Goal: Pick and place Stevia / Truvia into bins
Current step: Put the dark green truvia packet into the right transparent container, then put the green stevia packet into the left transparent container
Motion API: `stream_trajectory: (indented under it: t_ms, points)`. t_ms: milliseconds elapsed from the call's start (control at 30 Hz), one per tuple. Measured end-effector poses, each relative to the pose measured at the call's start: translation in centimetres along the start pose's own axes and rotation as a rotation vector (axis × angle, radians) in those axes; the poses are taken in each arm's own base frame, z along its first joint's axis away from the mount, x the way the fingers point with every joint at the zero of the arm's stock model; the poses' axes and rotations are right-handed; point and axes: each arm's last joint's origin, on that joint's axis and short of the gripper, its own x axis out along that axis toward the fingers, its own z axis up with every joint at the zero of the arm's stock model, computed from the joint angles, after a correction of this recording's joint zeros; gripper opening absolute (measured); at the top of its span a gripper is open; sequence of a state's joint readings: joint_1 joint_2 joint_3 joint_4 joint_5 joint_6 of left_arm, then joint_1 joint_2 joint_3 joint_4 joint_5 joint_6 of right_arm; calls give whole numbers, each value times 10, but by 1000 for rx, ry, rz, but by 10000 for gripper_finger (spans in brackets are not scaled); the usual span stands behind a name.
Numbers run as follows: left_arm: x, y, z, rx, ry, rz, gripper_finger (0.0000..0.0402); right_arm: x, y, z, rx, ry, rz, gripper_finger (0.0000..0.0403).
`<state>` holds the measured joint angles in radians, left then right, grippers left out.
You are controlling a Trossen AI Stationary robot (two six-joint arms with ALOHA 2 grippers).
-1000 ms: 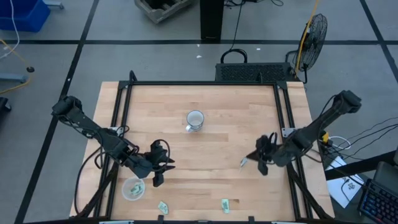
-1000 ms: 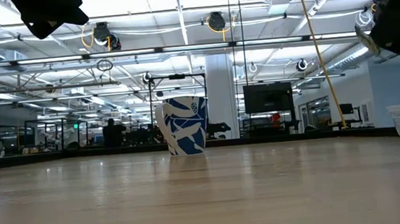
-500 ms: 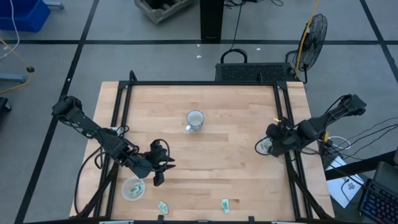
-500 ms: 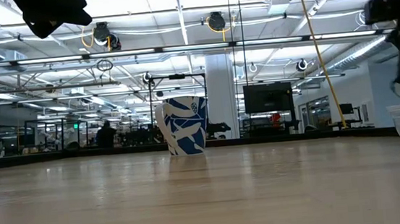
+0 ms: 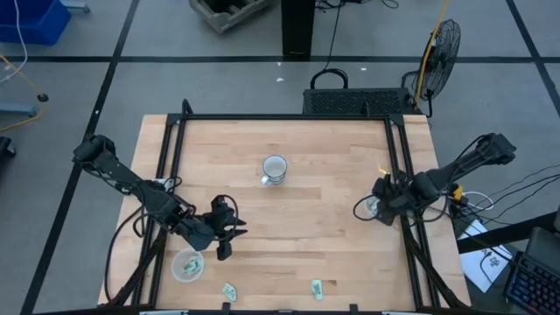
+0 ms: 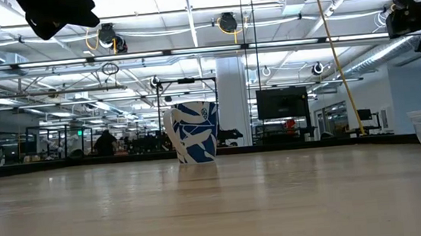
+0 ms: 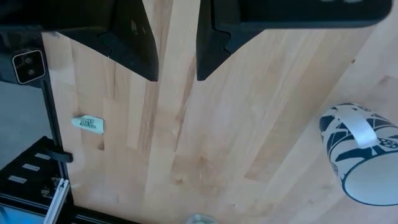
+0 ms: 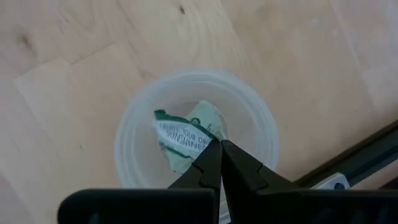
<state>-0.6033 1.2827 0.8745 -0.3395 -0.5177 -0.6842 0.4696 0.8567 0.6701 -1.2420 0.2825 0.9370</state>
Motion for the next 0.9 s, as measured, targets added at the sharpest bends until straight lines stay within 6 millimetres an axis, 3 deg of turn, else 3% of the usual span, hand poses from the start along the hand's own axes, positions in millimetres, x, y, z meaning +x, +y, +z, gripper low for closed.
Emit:
stream_trajectory:
  t_ms: [333,500,600,767,900]
  points:
    - [0,0,0,0,1,-1,113,9,12,5,1,32,-46,72]
    - [0,0,0,-18,1,-1,113,11,23,13,30,-35,46,108]
    - [0,0,0,-36,-1,1,113,9,35,23,13,-151,155,119]
    - [3,3,2,-74,23,-14,113,-4,54,47,-66,-497,263,117]
    - [7,2,0,-126,168,-157,113,-23,67,66,-145,-777,331,108]
